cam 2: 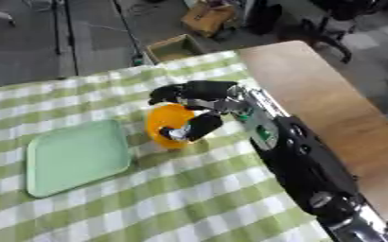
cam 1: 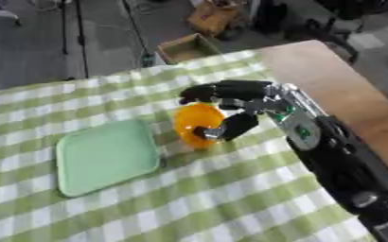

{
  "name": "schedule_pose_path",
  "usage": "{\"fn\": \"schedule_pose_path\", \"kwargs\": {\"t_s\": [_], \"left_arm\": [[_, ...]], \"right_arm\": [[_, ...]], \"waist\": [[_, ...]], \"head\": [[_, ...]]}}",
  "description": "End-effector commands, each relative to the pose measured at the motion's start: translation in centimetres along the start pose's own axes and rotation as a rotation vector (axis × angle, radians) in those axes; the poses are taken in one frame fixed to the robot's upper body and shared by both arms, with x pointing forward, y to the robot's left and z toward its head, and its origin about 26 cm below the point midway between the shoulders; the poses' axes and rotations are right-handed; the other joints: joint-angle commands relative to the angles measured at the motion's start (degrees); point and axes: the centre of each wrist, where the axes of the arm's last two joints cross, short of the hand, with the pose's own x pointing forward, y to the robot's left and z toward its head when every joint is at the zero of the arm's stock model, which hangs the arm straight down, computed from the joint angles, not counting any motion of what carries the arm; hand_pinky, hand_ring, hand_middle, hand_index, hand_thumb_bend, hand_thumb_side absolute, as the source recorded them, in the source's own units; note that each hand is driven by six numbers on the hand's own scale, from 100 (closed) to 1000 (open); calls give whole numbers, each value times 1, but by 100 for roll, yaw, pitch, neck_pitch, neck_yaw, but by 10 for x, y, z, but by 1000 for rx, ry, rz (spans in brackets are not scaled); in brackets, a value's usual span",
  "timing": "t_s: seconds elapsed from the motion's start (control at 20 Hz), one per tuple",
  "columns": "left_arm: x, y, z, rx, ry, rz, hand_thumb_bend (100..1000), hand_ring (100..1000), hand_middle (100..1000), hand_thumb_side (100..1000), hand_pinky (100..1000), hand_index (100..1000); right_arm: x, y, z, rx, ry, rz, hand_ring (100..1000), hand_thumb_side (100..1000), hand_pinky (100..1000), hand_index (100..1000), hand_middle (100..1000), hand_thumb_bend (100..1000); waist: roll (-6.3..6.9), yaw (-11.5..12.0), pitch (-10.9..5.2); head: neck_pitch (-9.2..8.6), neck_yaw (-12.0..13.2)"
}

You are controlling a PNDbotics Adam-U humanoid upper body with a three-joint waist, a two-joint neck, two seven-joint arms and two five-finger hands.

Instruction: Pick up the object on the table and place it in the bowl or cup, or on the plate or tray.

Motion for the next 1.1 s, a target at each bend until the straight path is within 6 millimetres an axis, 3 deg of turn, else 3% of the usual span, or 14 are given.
{"fn": "schedule_pose_path", "kwargs": {"t_s": [0.05,0.6,1.1], "left_arm": [[6,3,-4,-11,-29,-6,215,770,774,898,544,863],[6,4,-5,-10,-34,-7,215,771,775,896,545,864],[6,4,-6,-9,-37,-6,217,773,776,898,543,864]], "right_arm": [[2,-8,0,-15,-9,30,968,779,942,1000,1000,284],[10,5,-8,-29,-16,31,966,769,940,1000,1000,288],[9,7,-13,-23,5,137,1000,782,962,1000,1000,367]], "waist": [[21,-2,-237],[33,-11,-250],[-15,23,-205]], "head": [[-33,-28],[-57,-59],[-81,-72]]}}
